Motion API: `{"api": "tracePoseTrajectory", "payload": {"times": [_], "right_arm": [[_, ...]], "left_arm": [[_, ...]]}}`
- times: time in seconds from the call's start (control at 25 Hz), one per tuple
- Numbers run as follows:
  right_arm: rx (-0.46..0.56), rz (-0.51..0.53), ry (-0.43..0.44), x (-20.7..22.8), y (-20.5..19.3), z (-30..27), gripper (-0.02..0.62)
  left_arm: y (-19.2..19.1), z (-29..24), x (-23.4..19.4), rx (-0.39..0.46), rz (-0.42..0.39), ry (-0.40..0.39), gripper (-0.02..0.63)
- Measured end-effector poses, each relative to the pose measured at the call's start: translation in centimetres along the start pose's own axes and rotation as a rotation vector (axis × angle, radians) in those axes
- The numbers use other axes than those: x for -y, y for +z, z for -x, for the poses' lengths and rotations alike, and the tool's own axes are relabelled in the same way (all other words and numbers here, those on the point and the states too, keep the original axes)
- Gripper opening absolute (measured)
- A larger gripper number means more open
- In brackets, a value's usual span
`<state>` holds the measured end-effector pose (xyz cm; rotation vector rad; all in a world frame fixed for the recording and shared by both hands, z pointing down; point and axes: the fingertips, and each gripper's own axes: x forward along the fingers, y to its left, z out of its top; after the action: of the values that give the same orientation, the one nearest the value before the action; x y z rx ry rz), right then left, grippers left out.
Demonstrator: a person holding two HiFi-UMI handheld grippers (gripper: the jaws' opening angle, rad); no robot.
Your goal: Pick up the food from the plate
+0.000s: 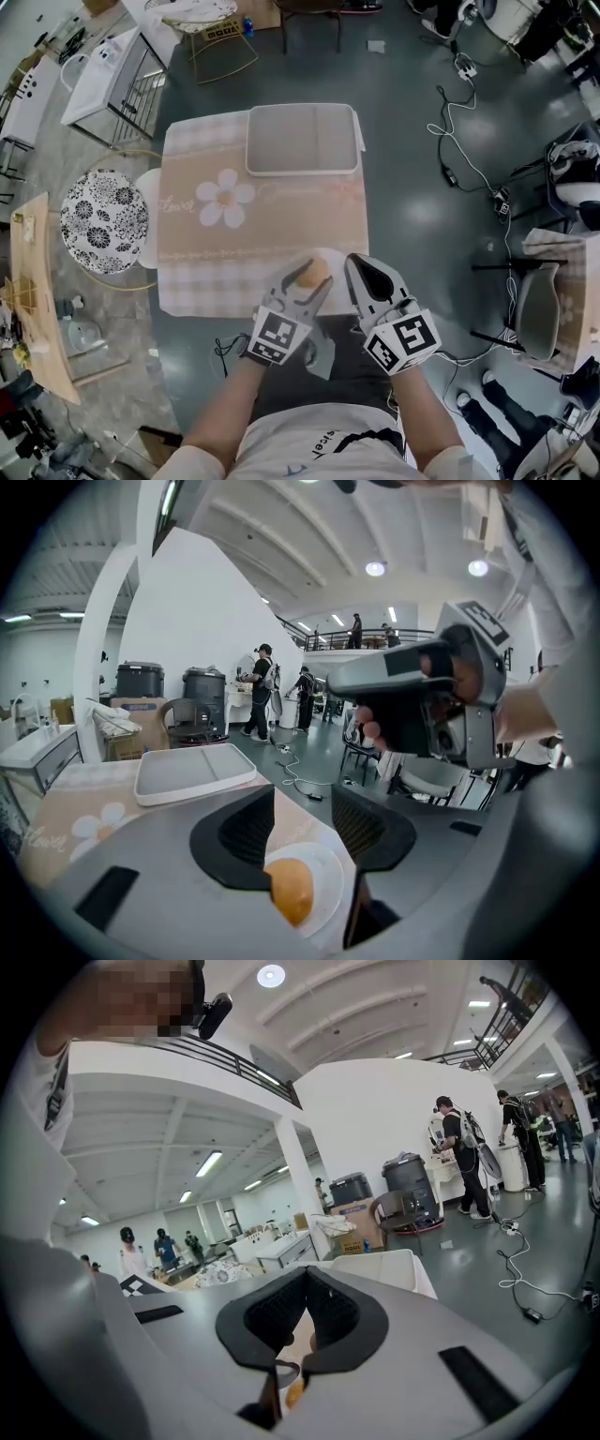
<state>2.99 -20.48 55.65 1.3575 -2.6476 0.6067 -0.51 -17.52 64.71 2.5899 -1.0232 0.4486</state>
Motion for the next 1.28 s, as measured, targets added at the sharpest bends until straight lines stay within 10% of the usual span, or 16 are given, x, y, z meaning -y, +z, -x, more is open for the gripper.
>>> {"api": "tracePoseTrajectory", "payload": {"times": [0.56, 1.28], "right_arm": [[-0.002, -0.010, -0.011, 3.0, -3.2, -1.5, 0.014], [-0.034, -0.004, -0.026, 3.7, -4.5, -1.4, 0.014]], "left_arm": [[-9.1, -4.6, -1.0, -0.167, -0.144, 0.000, 0.322], [-13.9, -6.1, -2.6, -0.316, -0.219, 0.089, 0.348]]}}
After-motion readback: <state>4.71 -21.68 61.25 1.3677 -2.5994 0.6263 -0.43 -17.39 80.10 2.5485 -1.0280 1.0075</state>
